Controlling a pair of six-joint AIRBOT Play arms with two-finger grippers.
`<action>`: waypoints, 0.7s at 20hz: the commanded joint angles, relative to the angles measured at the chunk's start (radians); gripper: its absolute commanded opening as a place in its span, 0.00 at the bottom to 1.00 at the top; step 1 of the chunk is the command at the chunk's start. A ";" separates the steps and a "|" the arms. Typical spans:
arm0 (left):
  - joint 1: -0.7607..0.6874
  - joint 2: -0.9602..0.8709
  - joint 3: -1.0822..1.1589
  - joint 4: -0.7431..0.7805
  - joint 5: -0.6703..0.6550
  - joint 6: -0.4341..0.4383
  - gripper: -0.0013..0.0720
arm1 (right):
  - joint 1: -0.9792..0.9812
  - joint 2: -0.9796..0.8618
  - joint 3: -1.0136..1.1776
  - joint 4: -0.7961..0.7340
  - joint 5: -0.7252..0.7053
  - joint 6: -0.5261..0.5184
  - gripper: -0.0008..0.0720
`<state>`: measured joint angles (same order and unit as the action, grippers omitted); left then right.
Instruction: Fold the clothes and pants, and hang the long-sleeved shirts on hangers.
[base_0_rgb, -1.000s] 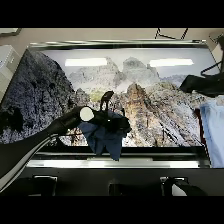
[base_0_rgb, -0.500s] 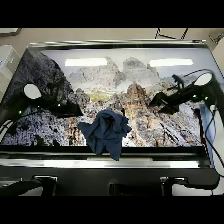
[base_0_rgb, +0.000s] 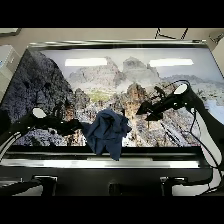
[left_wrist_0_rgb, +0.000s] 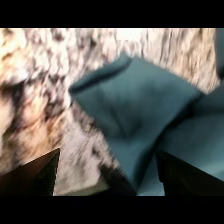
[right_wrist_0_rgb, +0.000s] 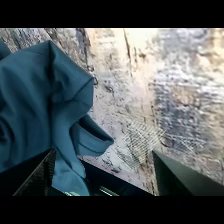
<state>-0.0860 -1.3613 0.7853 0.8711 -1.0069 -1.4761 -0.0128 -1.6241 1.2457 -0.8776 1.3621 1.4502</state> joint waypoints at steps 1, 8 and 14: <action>-0.036 -0.039 -0.031 -0.122 0.144 0.021 0.97 | 0.041 -0.022 -0.003 0.003 -0.034 0.006 0.96; -0.090 -0.055 -0.026 -0.150 0.237 -0.023 0.05 | 0.122 -0.099 -0.003 0.031 -0.109 0.030 0.95; -0.090 0.013 -0.026 -0.149 0.238 -0.014 0.05 | 0.213 -0.133 -0.003 0.072 -0.263 0.077 0.94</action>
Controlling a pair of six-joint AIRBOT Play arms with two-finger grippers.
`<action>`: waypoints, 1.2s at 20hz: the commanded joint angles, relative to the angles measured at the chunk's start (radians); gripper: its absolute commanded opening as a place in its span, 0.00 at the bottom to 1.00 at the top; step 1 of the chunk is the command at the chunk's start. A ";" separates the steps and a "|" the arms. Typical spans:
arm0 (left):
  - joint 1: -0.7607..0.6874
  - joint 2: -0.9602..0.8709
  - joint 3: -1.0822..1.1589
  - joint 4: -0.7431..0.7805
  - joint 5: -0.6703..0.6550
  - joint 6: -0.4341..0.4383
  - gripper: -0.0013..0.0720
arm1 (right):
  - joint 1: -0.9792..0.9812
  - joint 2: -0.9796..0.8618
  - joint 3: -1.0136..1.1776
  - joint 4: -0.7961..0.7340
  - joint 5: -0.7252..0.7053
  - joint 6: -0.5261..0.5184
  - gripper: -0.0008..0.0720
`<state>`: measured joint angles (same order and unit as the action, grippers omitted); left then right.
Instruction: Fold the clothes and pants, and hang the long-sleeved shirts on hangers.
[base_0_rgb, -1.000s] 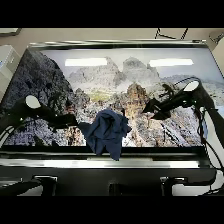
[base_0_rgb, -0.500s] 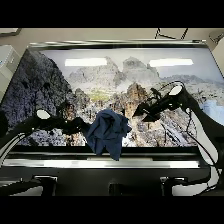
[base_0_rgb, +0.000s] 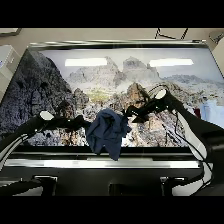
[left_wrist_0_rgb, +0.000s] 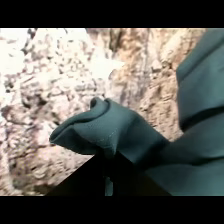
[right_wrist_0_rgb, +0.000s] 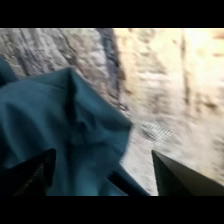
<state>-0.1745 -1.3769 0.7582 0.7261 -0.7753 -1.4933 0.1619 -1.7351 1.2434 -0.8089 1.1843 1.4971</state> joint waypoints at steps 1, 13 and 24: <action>-0.001 0.040 0.001 -0.004 0.006 0.006 0.05 | 0.051 -0.034 -0.001 0.022 -0.093 0.034 0.93; 0.159 0.391 0.291 0.123 0.023 0.058 0.05 | -0.129 0.280 0.336 -0.212 -0.015 -0.014 0.06; 0.447 0.824 0.750 0.142 0.255 0.051 0.05 | -0.359 0.903 0.583 -0.613 -0.042 -0.042 0.06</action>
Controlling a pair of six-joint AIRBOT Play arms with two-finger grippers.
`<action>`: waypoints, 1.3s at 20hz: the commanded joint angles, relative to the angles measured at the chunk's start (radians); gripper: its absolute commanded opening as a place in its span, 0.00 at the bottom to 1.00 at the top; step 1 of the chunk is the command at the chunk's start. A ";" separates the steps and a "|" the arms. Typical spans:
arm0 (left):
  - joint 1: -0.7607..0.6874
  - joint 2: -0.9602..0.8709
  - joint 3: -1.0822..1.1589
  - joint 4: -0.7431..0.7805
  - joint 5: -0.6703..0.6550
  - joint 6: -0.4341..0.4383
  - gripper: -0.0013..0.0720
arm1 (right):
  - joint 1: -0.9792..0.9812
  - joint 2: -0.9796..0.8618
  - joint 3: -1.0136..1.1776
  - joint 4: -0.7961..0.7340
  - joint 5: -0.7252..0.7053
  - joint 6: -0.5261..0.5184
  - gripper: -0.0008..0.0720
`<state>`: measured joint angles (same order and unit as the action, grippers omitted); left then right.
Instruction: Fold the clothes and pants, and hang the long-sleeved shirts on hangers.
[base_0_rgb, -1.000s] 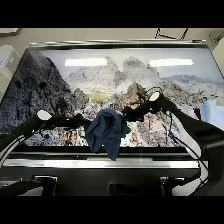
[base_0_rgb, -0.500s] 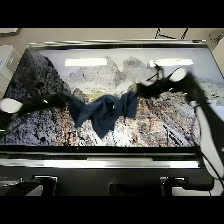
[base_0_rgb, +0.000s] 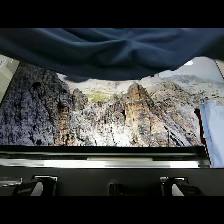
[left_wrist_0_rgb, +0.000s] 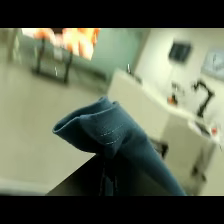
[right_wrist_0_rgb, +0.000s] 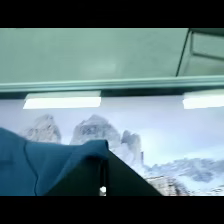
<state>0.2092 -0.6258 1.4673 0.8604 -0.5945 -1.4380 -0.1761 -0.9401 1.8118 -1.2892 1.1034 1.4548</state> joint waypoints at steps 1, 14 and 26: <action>0.082 0.080 0.040 0.008 0.109 -0.014 0.05 | -0.021 0.123 0.015 -0.155 0.059 0.000 0.06; -0.041 -0.388 -0.086 0.034 -0.067 -0.013 0.05 | -0.021 -0.143 -0.510 -0.167 0.208 0.189 0.06; -0.188 -0.925 -0.096 0.165 -0.806 -0.092 0.99 | -0.021 -0.330 -0.589 -0.152 0.265 0.142 0.06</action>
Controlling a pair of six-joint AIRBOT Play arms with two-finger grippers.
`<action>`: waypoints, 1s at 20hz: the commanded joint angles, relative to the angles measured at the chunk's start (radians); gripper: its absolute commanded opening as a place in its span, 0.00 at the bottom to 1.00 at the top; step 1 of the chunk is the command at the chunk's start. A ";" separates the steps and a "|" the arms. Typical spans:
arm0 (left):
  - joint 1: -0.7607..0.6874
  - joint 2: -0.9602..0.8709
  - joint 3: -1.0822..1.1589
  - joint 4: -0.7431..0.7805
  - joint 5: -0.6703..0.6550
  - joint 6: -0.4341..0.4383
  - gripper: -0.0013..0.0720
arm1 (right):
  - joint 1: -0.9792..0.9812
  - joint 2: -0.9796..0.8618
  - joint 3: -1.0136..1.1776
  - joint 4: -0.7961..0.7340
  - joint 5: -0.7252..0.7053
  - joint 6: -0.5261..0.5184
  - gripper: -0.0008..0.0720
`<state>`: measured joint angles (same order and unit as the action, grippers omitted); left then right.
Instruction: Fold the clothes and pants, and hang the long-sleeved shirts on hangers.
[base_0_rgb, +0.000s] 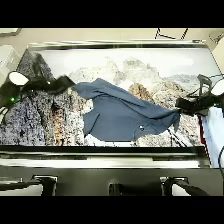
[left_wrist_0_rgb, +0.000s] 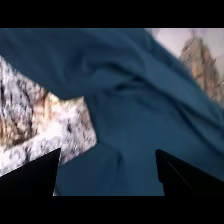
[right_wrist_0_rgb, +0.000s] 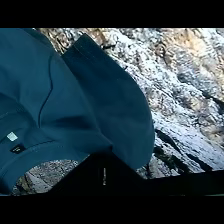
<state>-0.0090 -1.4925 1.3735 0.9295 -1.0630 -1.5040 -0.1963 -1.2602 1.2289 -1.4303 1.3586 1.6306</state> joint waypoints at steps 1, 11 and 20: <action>0.065 -0.053 -0.003 0.160 -0.449 -0.025 0.99 | 0.000 -0.010 -0.006 -0.011 0.013 -0.042 0.06; 0.009 0.175 -0.673 -0.204 -0.065 0.114 0.99 | 0.000 -0.010 -0.006 0.006 0.017 -0.042 0.06; -0.235 0.117 -0.695 -0.328 0.351 0.000 0.46 | 0.000 -0.010 -0.006 0.056 0.061 -0.042 0.06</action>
<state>-0.2001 -1.3670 0.6880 0.6498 -0.8551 -1.4418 -0.1963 -1.2697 1.2236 -1.3975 1.4036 1.5894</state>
